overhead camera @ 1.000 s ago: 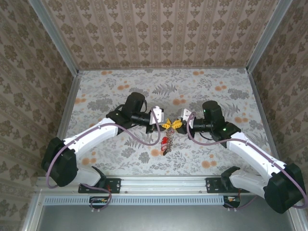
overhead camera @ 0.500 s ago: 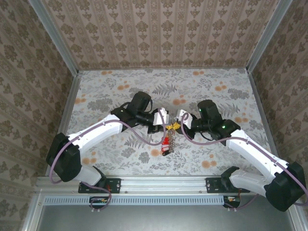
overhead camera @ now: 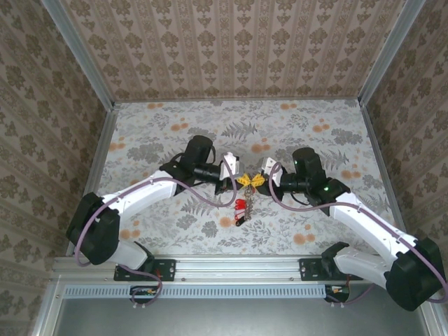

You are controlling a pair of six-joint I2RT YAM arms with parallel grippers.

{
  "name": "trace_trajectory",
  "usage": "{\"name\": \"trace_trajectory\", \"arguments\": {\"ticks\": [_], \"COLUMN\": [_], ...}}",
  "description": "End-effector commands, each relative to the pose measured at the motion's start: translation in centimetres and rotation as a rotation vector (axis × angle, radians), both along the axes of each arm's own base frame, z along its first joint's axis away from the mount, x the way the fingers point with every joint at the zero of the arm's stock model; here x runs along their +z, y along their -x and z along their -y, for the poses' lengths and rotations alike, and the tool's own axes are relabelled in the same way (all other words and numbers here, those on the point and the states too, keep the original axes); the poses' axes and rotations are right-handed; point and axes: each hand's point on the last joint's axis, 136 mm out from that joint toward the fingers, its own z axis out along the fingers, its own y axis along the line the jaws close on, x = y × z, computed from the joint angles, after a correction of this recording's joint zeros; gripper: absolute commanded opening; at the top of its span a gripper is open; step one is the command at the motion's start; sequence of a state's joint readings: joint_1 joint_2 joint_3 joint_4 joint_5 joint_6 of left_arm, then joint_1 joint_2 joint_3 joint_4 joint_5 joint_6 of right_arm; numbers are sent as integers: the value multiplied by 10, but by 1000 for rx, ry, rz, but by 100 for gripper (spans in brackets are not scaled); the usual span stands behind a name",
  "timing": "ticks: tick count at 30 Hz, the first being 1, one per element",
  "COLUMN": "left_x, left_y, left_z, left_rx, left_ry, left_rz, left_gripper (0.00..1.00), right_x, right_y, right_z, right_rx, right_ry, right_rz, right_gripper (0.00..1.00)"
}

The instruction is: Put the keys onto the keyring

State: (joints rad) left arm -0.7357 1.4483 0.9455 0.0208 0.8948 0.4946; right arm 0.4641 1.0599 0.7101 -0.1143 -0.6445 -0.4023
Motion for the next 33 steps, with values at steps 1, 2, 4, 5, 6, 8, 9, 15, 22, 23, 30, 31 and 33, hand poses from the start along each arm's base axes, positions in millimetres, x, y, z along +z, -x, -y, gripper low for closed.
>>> {"name": "trace_trajectory", "arguments": {"ticks": [1,2,4,5,6,8,9,15,22,23,30,31,33], "left_x": [48,48,47,46,43,36,31,6,0,0,-3,-5,-5], "left_y": [14,14,15,15,12,11,8,2,7,7,10,5,5], "left_z": [0,0,-1,-1,-2,-3,-3,-2,8,9,12,12,11], "left_rx": [-88,-91,-92,-87,-72,-54,-34,4,-23,-24,-53,-33,-29], "left_ry": [161,164,161,153,135,81,44,-138,-194,-196,-232,-248,-242], "left_rz": [43,37,31,32,37,55,73,162,192,195,207,217,211], "left_gripper": [0,0,0,0,0,7,10,17,18,18,0,0,0], "right_x": [15,15,14,12,12,14,17,22,28,28,30,32,33], "right_y": [4,3,0,-1,-2,-2,-2,-1,1,1,4,6,7], "right_z": [-5,-4,-2,0,1,3,4,6,5,4,1,0,1], "right_rx": [32,26,8,-2,-6,-4,-7,-3,0,2,13,16,17], "right_ry": [-72,-69,-54,-40,-24,0,9,61,69,71,95,87,78], "right_rz": [13,17,25,28,28,30,32,53,63,64,71,75,85], "right_gripper": [7,5,1,0,0,0,0,0,0,0,0,0,2]}}
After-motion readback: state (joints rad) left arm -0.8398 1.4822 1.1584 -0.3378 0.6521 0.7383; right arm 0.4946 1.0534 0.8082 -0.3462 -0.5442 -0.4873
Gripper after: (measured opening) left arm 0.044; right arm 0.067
